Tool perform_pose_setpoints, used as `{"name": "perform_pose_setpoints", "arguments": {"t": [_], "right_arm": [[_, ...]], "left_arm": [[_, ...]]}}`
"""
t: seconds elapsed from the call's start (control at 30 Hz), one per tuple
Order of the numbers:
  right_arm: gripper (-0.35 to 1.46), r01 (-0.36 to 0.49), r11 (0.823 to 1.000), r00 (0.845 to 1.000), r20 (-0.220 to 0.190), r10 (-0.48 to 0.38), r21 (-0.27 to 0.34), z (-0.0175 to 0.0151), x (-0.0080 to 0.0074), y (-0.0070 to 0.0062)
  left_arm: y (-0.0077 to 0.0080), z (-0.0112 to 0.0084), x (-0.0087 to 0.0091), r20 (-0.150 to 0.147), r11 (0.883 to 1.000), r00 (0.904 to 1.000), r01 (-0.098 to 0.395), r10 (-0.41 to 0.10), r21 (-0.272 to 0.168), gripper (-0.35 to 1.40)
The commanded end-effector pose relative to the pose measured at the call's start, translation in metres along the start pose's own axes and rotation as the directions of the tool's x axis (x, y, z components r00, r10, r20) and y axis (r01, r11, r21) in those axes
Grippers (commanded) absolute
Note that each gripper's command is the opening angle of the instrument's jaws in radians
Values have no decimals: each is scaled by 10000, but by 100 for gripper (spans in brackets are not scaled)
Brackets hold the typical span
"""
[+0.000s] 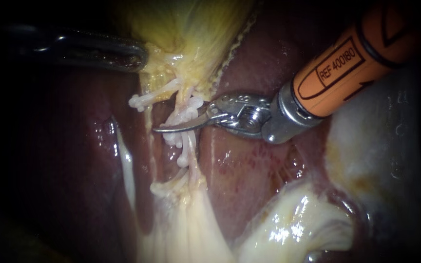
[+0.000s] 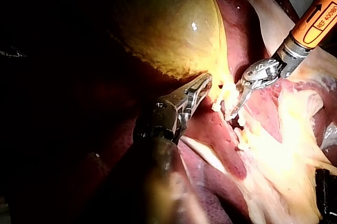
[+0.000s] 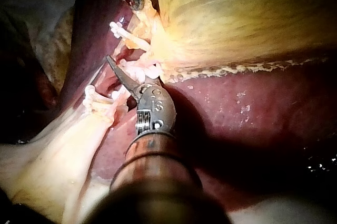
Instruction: Go to the cutting position right tube
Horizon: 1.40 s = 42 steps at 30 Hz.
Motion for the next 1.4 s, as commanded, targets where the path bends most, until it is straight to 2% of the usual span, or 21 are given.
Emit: {"name": "perform_pose_setpoints", "arguments": {"t": [0.03,0.17,0.37,0.53,0.67,0.9,1.07,1.4], "right_arm": [[143,6,10000,10000,9,-6,17,-1,0,-1],[143,-44,9994,9999,117,40,341,-5,-1,-6],[143,-169,9954,9982,585,114,944,-22,-8,-17],[143,-145,9855,9887,1493,-111,1693,-44,-19,-19],[138,-167,9782,9816,1894,-233,2069,-59,-24,-18],[138,-282,9726,9787,2043,-201,2306,-63,-21,-18],[137,-396,9736,9779,2088,-85,2248,-56,-20,-18],[137,-834,9709,9820,1845,417,2244,-35,-12,-17]], "left_arm": [[0,0,0,0,10000,10000,-2,2,14,-35],[0,0,0,0,10000,10000,-3,3,16,-35],[0,0,0,0,10000,10000,-4,4,15,-35],[0,0,1,1,10000,10000,-5,5,15,-35],[0,0,1,1,10000,10000,-5,5,15,-35],[0,-1,1,0,10000,10000,-6,6,16,-35],[0,-1,1,0,10000,10000,-6,6,16,-35],[0,-1,1,0,10000,10000,-5,5,15,-35]]}}
